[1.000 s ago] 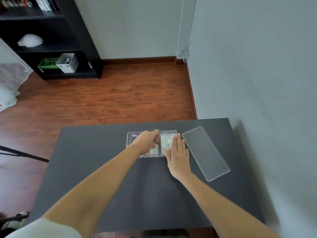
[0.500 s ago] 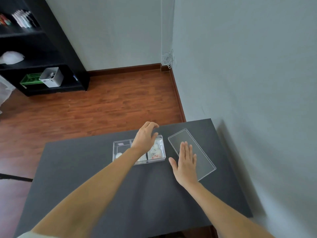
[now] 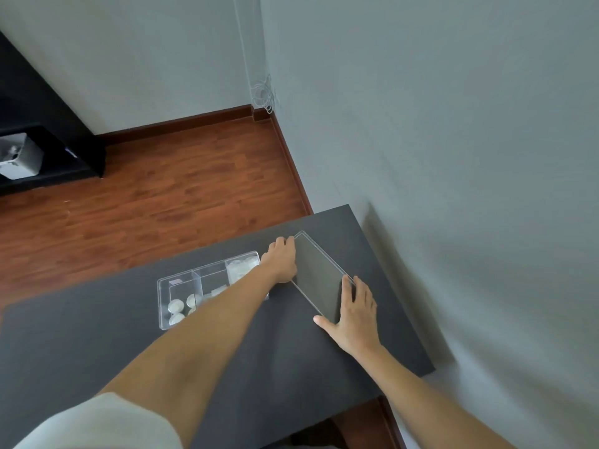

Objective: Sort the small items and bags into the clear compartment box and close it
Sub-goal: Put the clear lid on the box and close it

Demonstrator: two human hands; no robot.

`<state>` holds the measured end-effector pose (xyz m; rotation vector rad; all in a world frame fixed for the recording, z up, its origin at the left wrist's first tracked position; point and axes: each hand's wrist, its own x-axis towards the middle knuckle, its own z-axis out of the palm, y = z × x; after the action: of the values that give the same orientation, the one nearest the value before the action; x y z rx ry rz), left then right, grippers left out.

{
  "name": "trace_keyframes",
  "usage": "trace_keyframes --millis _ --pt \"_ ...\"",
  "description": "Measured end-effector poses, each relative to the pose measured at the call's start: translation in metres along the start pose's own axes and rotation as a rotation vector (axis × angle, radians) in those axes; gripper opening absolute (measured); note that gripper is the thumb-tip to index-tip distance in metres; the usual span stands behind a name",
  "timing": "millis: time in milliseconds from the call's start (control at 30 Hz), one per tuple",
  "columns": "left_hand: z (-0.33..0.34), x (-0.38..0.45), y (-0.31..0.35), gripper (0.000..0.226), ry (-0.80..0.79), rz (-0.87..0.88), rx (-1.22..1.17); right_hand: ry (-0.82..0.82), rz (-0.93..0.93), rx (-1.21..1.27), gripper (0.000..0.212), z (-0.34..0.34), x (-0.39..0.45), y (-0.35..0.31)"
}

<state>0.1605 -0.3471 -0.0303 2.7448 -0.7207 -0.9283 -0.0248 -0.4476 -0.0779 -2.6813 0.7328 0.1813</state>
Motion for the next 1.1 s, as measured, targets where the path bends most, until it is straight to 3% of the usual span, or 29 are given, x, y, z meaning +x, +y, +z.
trace_keyframes --millis 133,267,400,533,600,700,867,1000,1100 --pt "-0.008 -0.001 -0.001 0.037 -0.017 0.034 -0.080 -0.019 0.005 0.069 0.102 -0.012 0.005 0.005" --pt "-0.031 -0.007 -0.009 0.029 0.034 0.083 -0.380 -0.067 0.006 0.309 0.099 -0.038 0.008 0.018" --pt "-0.060 -0.031 -0.027 0.047 0.017 0.141 -0.778 -0.136 -0.030 0.523 0.081 -0.077 0.015 0.021" --pt "-0.080 -0.057 -0.057 0.063 0.076 0.204 -0.815 -0.336 -0.069 0.774 0.053 -0.111 0.027 0.005" --pt "-0.083 -0.069 -0.072 0.050 0.141 0.217 -0.847 -0.461 -0.064 0.937 0.045 -0.121 0.034 -0.007" --pt "-0.082 -0.086 -0.095 0.025 0.264 0.190 -0.877 -0.592 -0.013 1.082 0.050 -0.127 0.044 -0.032" --pt "-0.076 -0.108 -0.141 0.020 0.453 -0.009 -0.994 -0.488 0.106 1.163 0.066 -0.116 0.054 -0.083" --pt "-0.058 -0.125 -0.175 0.019 0.502 -0.167 -1.122 -0.372 0.069 1.060 0.026 -0.092 0.050 -0.118" --pt "-0.039 -0.132 -0.192 0.018 0.547 -0.304 -1.068 -0.284 0.087 0.856 0.015 -0.071 0.047 -0.140"
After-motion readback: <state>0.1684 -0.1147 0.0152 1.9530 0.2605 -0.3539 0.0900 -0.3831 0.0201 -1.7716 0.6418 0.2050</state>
